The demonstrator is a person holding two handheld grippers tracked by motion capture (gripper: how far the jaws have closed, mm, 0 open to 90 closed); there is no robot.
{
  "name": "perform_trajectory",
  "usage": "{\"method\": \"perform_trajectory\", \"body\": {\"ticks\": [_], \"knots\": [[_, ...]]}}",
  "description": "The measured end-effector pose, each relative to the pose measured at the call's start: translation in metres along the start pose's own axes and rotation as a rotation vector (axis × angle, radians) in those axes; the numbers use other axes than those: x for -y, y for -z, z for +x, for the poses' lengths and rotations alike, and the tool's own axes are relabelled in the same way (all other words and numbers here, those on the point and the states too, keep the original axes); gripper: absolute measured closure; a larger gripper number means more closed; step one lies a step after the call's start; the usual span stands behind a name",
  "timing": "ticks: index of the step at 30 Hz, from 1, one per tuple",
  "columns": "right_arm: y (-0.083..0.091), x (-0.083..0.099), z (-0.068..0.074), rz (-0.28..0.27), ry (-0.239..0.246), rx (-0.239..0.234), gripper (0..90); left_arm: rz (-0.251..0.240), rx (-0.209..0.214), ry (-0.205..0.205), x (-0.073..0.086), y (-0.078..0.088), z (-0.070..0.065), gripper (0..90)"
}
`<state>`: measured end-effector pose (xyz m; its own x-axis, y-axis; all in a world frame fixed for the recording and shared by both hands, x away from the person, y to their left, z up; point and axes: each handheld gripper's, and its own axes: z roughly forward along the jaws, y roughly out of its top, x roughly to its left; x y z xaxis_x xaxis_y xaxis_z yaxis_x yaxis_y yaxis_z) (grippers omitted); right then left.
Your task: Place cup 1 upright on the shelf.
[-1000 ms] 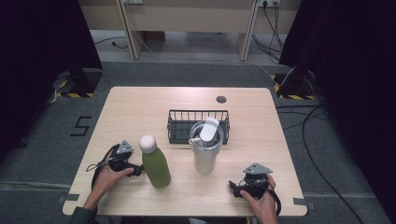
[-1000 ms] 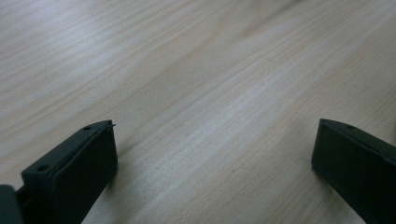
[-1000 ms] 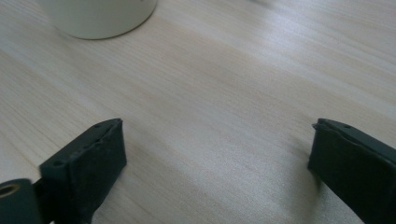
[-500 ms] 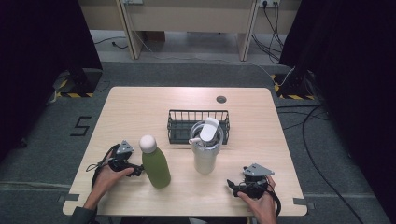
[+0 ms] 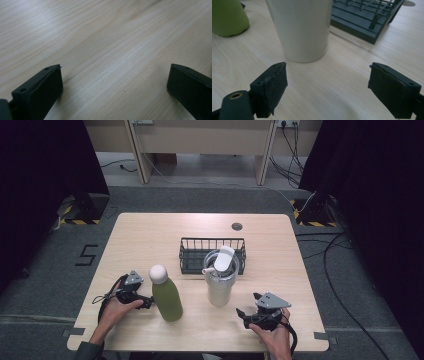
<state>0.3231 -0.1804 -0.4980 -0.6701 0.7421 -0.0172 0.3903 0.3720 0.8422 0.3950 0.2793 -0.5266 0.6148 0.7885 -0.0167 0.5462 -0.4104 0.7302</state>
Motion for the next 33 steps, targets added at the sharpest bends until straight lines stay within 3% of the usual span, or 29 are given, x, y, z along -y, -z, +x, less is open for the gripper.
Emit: {"method": "perform_trajectory", "body": {"ticks": [10,12,24,28,33], "knots": [[-0.010,-0.017,0.010,-0.047,0.057,-0.027,15.3,0.000,0.000,0.000,0.000,0.000,0.000,0.0],[-0.016,-0.021,0.011,-0.064,0.049,-0.050,15.2,-0.001,0.001,0.000,0.000,0.000,0.000,0.0],[-0.034,-0.033,0.018,-0.114,0.059,-0.077,15.0,0.000,0.001,0.000,0.000,0.000,0.000,0.0],[-0.039,-0.038,0.021,-0.113,0.072,-0.078,15.0,0.000,0.000,0.000,0.000,0.000,0.000,0.0],[-0.050,-0.044,0.024,-0.126,0.071,-0.044,13.9,-0.001,0.001,0.000,0.000,0.000,0.000,0.0]]}}
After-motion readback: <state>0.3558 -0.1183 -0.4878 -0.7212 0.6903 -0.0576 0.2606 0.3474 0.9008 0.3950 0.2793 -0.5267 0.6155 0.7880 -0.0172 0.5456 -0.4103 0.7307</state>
